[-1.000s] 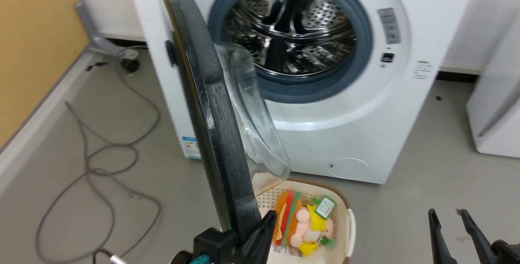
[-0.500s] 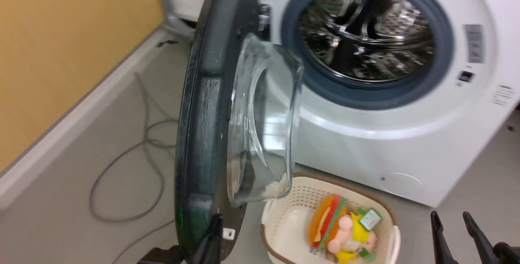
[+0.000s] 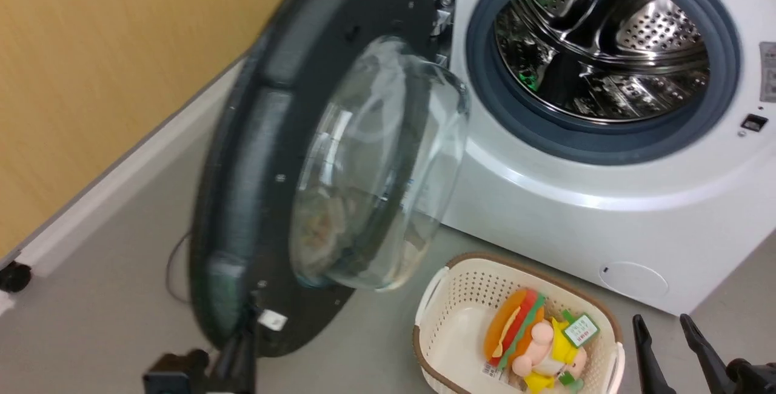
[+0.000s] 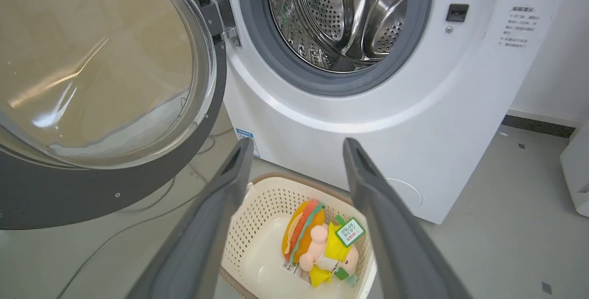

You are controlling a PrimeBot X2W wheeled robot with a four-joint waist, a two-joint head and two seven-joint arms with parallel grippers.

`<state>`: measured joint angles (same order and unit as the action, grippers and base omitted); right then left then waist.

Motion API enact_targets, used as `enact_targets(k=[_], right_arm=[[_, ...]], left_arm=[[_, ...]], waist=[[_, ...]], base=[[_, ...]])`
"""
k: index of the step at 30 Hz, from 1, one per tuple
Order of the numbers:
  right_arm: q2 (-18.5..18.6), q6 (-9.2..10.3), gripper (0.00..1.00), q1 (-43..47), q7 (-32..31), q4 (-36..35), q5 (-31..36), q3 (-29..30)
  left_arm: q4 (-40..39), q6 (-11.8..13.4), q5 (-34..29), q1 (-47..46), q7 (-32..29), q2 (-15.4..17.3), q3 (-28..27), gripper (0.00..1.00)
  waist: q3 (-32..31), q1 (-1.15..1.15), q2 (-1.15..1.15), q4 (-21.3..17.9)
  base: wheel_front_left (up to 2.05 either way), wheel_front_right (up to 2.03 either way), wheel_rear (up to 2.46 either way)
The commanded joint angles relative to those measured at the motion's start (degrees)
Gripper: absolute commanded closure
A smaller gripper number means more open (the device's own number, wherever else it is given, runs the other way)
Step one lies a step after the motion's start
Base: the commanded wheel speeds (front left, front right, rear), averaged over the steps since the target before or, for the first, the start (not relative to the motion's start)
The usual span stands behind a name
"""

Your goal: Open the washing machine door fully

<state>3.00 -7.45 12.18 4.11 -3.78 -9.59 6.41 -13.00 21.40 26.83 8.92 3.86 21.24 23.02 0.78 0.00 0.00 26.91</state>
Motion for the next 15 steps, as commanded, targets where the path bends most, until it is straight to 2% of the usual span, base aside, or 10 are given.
enact_targets(k=[1, 15], right_arm=[[-0.13, -0.03, 0.0, -0.85, -0.24, 0.05, -0.34, -0.05], [-0.13, -0.03, 0.0, -2.02, -1.68, -0.63, 0.2, 0.32]], left_arm=[[1.21, -0.64, 0.16, -2.14, 1.11, 0.92, -1.18, 1.0], [11.53, -3.14, 3.32, -10.57, 4.75, 4.52, -8.99, 1.0]], waist=[[0.38, 0.0, 0.0, -1.08], [3.42, 0.0, 0.0, -7.21]], base=[[0.0, 0.0, 0.0], [0.0, 0.0, 0.0]])
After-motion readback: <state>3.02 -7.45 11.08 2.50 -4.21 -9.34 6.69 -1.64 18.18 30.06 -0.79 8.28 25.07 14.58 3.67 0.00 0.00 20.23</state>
